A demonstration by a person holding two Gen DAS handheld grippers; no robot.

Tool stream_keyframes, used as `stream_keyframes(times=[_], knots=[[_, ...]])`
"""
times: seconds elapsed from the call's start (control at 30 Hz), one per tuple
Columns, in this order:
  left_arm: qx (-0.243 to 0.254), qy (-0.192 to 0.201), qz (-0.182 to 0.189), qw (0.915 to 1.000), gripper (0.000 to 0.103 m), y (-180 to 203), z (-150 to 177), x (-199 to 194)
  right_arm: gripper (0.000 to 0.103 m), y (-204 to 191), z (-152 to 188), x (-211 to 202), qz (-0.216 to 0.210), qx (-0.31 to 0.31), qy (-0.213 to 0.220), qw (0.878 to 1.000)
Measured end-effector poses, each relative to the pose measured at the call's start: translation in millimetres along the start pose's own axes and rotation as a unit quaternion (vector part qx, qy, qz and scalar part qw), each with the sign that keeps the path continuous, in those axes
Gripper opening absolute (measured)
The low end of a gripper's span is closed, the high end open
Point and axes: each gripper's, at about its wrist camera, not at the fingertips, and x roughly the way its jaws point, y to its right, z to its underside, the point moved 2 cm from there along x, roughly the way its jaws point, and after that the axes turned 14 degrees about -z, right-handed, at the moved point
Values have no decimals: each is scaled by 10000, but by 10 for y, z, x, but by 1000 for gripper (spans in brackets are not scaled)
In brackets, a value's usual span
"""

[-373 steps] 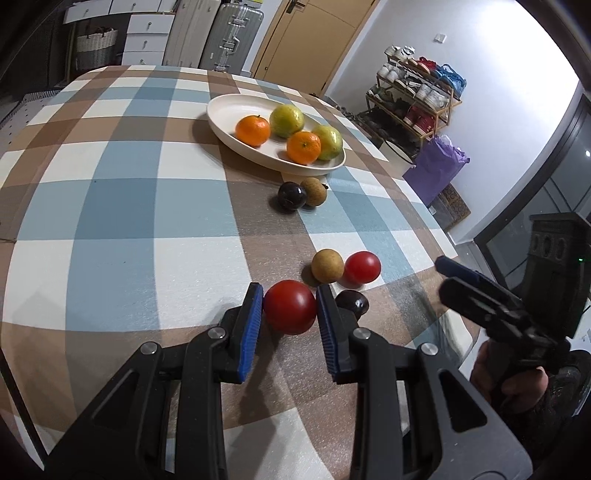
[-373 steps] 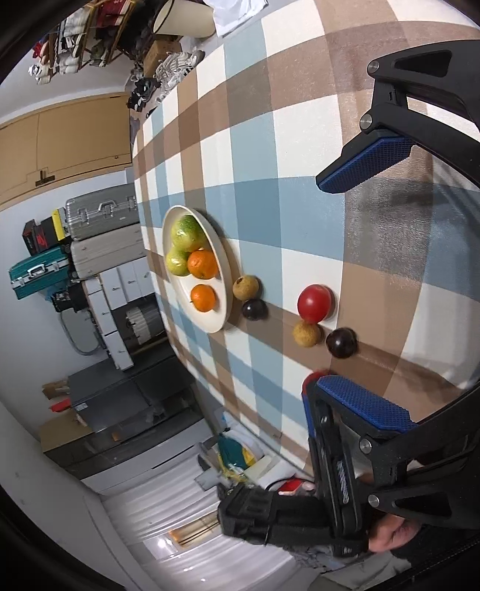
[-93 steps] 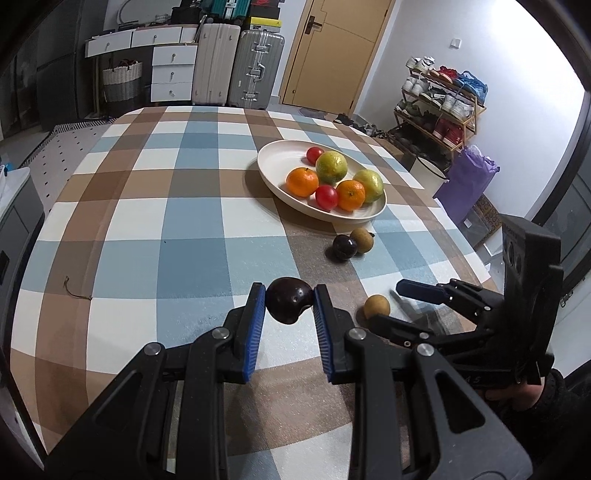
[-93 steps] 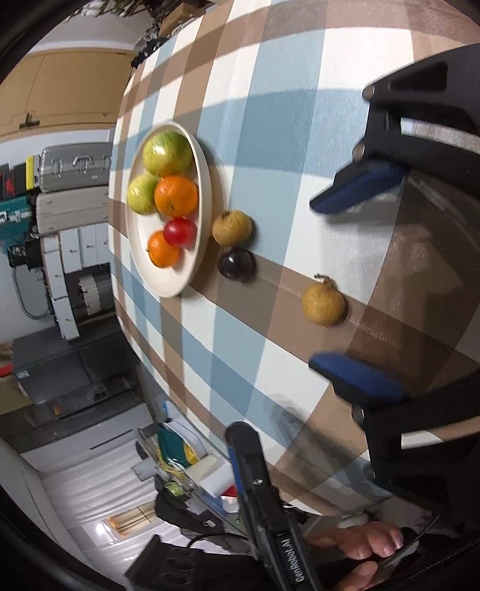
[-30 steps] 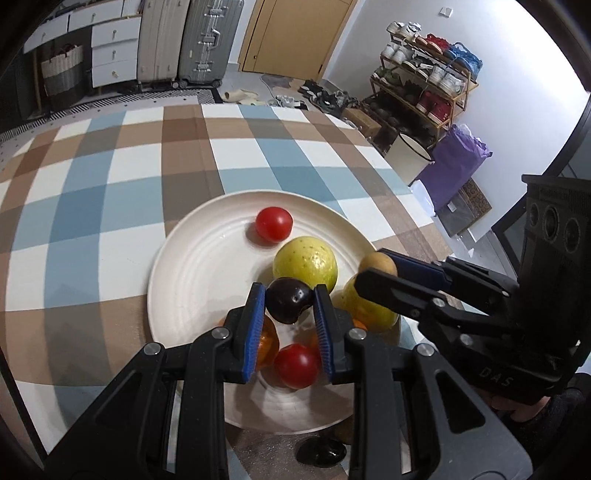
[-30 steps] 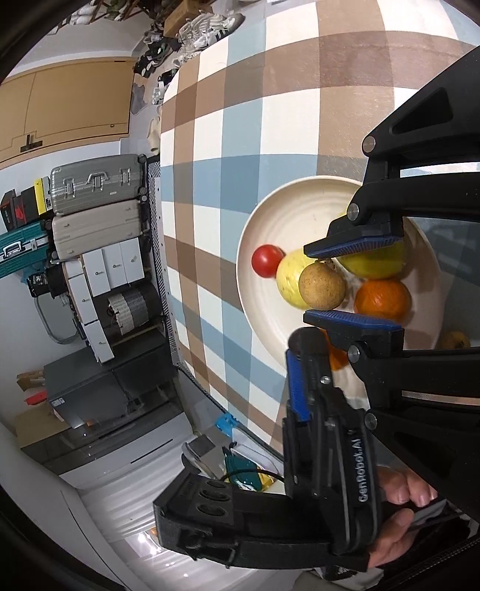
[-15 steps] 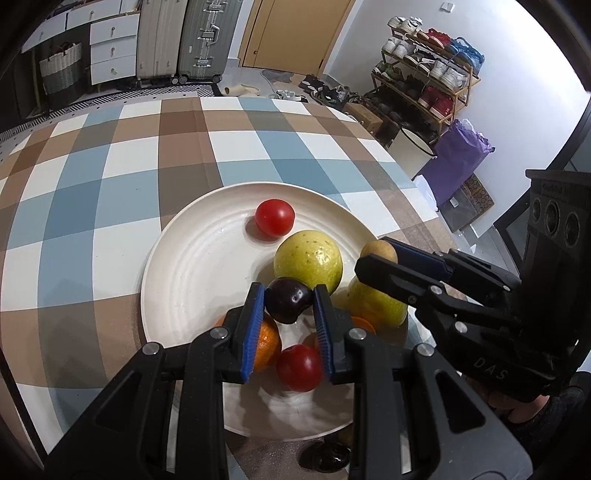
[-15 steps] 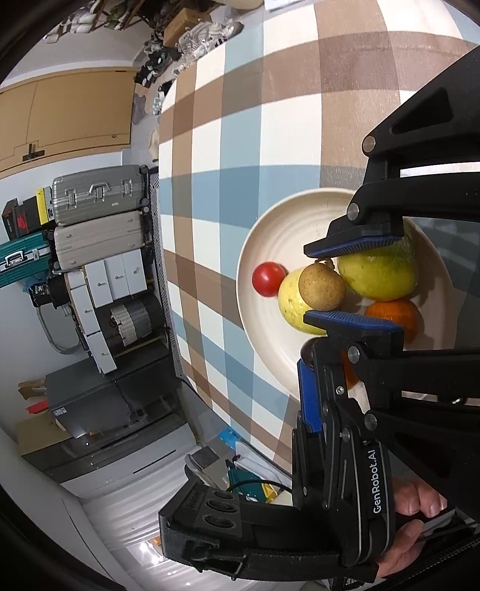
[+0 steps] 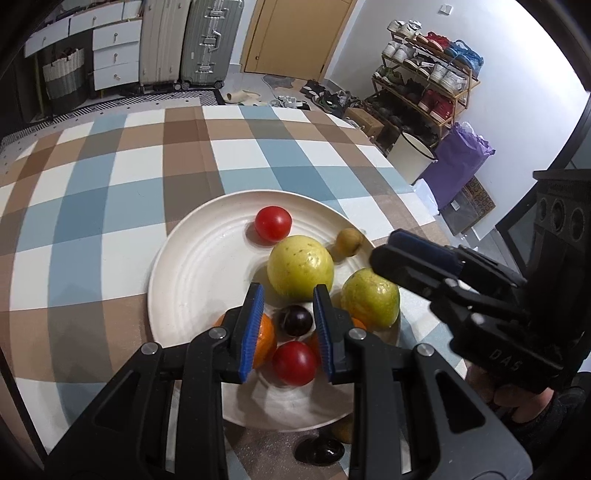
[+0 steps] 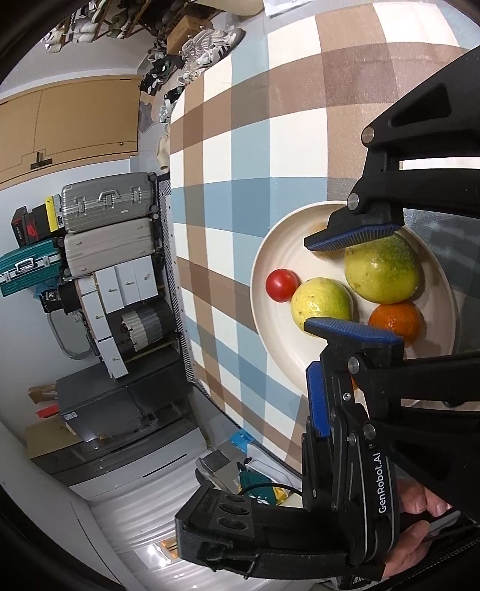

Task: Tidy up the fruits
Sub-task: 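Withdraw both tools back over the last plum and brown fruit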

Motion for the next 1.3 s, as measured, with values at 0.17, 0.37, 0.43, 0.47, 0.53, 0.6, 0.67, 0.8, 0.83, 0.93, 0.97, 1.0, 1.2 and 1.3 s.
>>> stream_keyframes(times=[0.17, 0.37, 0.43, 0.47, 0.53, 0.6, 0.67, 0.8, 0.83, 0.93, 0.97, 1.0, 1.2, 1.3], knots=[[-18, 127, -60, 9999, 23, 2, 53, -190, 38, -41, -22, -142, -9, 38, 137, 9999], [-32, 335, -215, 9992, 26, 17, 164, -424, 45, -172, 9, -335, -51, -29, 274, 9996], [-20, 397, -264, 9989, 27, 22, 226, -485, 48, -222, 36, -393, -68, -74, 298, 9995], [-25, 400, -270, 9988, 27, 21, 254, -504, 48, -241, 50, -412, -76, -88, 297, 9995], [-35, 389, -266, 9989, 27, 24, 336, -551, 48, -286, 97, -459, -85, -109, 277, 9995], [-59, 384, -271, 9989, 28, 32, 405, -581, 50, -320, 151, -502, -80, -95, 261, 9996], [-75, 399, -267, 9988, 29, 34, 481, -636, 54, -352, 207, -540, -86, -83, 260, 9996], [-66, 556, -280, 9980, 47, 53, 641, -765, 72, -415, 318, -636, -105, -78, 315, 9994], [-76, 597, -280, 9978, 51, 53, 687, -792, 75, -434, 350, -661, -109, -95, 338, 9993], [-136, 602, -273, 9977, 53, 41, 831, -834, 82, -468, 434, -696, -68, -107, 372, 9992], [-147, 591, -256, 9978, 53, 39, 870, -837, 82, -476, 467, -704, -75, -95, 377, 9992], [-155, 571, -258, 9979, 54, 39, 921, -841, 82, -482, 509, -709, -79, -83, 382, 9992], [-173, 457, -246, 9985, 81, 41, 1168, -799, 89, -481, 714, -725, 38, -88, 367, 9993], [-196, 347, -254, 9989, 81, 33, 1249, -756, 90, -468, 798, -741, 55, -37, 350, 9994]])
